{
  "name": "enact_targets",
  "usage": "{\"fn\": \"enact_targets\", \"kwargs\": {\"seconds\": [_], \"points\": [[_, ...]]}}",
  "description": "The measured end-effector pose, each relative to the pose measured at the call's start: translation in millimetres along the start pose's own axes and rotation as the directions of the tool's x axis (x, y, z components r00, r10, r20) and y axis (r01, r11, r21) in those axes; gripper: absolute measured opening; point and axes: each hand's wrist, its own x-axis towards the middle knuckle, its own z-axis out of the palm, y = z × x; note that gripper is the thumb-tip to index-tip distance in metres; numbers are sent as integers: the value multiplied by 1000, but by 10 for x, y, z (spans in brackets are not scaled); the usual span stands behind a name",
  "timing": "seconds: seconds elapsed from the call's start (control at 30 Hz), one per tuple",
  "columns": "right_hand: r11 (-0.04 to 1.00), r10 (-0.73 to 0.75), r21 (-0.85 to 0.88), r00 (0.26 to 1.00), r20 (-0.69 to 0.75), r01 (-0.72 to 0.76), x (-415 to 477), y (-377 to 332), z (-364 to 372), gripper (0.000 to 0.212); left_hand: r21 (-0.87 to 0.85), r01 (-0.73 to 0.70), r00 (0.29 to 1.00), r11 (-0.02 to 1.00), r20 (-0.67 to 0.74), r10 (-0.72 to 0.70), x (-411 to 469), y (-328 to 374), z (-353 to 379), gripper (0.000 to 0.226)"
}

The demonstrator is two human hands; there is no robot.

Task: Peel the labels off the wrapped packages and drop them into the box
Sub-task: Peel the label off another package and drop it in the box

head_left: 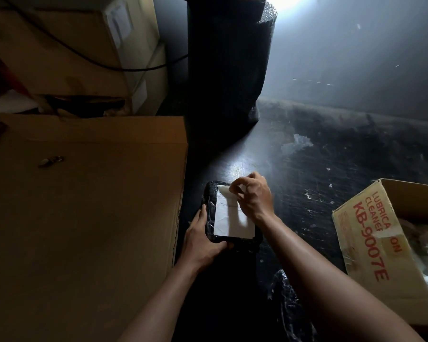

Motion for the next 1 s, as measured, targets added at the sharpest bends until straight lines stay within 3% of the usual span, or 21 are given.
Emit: {"fn": "enact_targets", "kwargs": {"seconds": [0.27,1.0], "points": [[999,-21,36,999,-36,22,-20,-9,55,14,2,-19,1000,1000,-10,19,-13,-8,8,127],[958,-14,285,997,-74,35,-397,-66,-150,9,40,16,1000,999,21,-17,7,51,13,132]]}}
